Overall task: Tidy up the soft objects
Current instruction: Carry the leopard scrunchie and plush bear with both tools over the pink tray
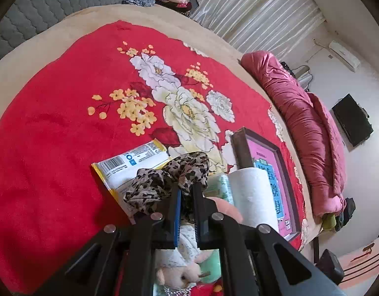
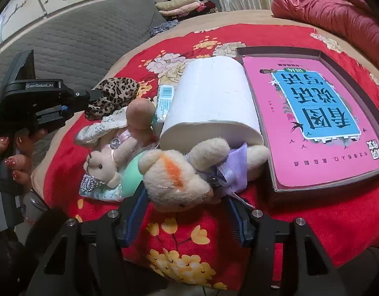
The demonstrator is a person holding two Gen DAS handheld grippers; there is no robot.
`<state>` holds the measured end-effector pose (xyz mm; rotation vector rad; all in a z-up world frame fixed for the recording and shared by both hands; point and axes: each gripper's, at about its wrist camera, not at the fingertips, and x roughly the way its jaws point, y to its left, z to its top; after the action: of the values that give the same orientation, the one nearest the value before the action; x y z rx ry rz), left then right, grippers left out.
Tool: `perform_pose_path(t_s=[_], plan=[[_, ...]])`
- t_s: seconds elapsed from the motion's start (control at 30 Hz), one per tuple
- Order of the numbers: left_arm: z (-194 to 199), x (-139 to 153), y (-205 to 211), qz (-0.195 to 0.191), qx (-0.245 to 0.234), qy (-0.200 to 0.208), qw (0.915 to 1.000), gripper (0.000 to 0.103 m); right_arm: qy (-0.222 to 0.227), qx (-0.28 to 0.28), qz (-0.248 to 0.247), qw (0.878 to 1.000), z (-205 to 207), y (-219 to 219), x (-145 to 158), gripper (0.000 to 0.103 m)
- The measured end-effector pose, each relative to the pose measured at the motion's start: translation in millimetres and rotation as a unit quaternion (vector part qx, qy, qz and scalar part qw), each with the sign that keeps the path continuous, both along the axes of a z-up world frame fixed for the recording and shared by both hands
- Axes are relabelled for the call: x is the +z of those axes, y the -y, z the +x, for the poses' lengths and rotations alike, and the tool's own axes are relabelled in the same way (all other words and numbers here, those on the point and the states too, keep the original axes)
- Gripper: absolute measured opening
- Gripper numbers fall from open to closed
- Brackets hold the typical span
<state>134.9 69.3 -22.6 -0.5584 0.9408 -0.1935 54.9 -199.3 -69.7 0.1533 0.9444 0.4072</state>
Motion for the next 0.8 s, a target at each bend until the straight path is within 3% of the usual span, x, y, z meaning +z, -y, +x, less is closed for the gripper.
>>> perform_pose_path(t_s=[0.37, 0.6, 0.8], plan=[[-10, 23, 8, -0.012, -0.015, 0.031, 0.9993, 0.009, 0.012, 0.002, 0.026, 1.000, -12, 9, 19, 0.056], [-18, 51, 25, -0.012, -0.041, 0.062, 0.9972, 0.009, 0.067, -0.016, 0.013, 0.998, -26, 20, 51, 0.056], [-17, 71, 63, 0.005, -0.080, 0.082, 0.9933, 0.009, 0.119, -0.088, -0.057, 0.987, -23, 53, 69, 0.056]])
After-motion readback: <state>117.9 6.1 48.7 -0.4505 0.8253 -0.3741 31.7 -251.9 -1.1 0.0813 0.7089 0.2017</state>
